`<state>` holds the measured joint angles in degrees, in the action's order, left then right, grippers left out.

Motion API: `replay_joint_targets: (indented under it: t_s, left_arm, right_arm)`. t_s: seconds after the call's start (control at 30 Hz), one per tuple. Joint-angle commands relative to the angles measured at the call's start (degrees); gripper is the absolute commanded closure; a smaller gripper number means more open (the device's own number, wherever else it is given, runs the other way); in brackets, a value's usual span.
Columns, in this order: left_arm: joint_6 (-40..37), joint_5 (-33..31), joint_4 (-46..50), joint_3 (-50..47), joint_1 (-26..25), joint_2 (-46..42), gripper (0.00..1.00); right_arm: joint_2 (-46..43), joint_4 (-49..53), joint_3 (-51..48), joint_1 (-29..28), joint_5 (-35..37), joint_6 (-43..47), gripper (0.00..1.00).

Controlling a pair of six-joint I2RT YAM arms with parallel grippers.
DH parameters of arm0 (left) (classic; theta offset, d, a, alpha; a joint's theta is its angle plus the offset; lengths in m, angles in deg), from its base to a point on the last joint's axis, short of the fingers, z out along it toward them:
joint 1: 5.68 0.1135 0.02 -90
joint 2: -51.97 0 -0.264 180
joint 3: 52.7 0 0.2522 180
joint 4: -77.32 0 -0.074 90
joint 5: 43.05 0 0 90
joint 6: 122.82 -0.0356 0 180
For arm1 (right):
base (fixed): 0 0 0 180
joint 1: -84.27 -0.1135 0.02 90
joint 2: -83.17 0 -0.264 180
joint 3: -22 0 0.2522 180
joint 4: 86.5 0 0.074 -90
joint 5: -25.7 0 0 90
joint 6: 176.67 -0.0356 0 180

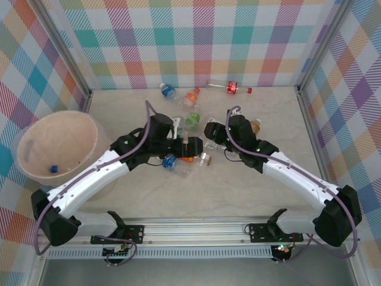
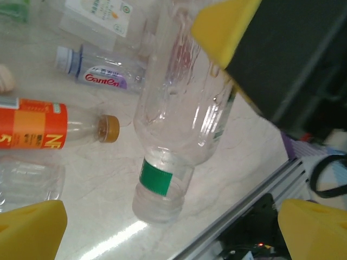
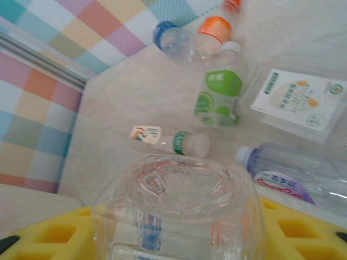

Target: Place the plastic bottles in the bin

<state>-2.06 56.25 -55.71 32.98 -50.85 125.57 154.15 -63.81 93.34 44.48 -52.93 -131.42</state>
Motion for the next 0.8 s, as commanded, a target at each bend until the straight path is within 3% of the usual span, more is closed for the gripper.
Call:
replay_joint_targets:
  t_s: [0.0, 0.17, 0.37, 0.57, 0.77]
  left_arm:
    - [-7.52, -2.89, -5.39, 1.39, -0.69, 0.61, 0.00]
    - [-13.89, -0.99, -9.48, 1.51, -0.64, 2.27, 0.00]
    - [-14.92, 0.54, -12.87, 3.67, -0.63, 6.70, 0.01]
    - [-13.54, 6.05, -14.07, 5.22, -0.58, 9.42, 0.25]
    - [-11.43, 3.67, -16.82, 2.41, -0.44, 7.53, 0.38]
  right_arm:
    - [-2.78, -3.37, 3.09, -0.28, -3.37, -0.70, 0.45]
    - [-3.41, -5.23, 4.07, -0.23, -8.69, -2.70, 0.45]
    - [-2.86, -9.74, 3.94, -0.29, -14.31, -5.37, 0.45]
    - [-2.61, -9.18, 4.38, -0.29, -16.17, -6.28, 0.44]
    - [-2.48, -7.31, 5.87, -0.20, -17.00, -6.49, 0.37]
